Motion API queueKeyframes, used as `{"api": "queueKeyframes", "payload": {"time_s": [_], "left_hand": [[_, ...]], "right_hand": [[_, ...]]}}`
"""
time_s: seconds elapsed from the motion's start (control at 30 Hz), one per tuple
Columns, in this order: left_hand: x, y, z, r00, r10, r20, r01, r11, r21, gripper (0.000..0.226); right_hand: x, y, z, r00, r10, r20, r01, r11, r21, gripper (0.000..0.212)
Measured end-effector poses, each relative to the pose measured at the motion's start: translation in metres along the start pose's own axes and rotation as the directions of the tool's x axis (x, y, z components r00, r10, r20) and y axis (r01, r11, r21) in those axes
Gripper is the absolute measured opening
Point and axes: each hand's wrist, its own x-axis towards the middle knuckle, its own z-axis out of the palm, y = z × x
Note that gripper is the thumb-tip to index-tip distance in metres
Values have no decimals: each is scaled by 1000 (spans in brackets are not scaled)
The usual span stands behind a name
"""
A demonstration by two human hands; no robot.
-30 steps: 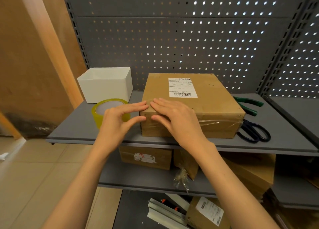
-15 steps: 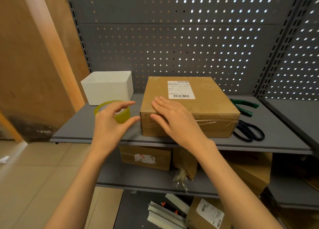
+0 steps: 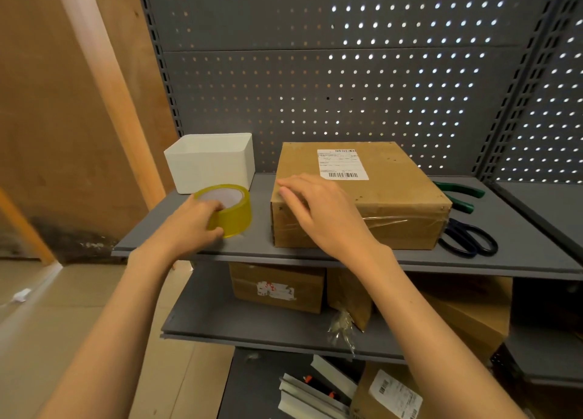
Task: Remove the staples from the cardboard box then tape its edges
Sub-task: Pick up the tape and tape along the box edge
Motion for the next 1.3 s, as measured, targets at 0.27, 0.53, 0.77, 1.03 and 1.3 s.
{"api": "queueKeyframes", "payload": {"time_s": [0.27, 0.53, 0.77, 1.03, 1.3], "left_hand": [[-14, 4, -4, 960, -9, -280, -16, 996, -88, 26], [-38, 40, -28, 821, -136, -554, -205, 837, -508, 7], [-75, 83, -30, 777, -193, -599, -295, 730, -617, 7], [-115, 121, -10, 734, -317, -601, -234, 712, -662, 11], [-135, 162, 4, 704, -383, -598, -222, 681, -697, 7]], "right_hand": [[3, -6, 6, 995, 39, -91, -22, 983, 182, 27], [9, -34, -3, 966, 42, -256, 85, 881, 466, 18], [-3, -43, -23, 975, -90, -205, 187, 831, 523, 31], [-31, -38, -34, 981, -130, -140, 190, 765, 615, 30], [-55, -25, -39, 986, -54, -159, 153, 681, 716, 24]]}}
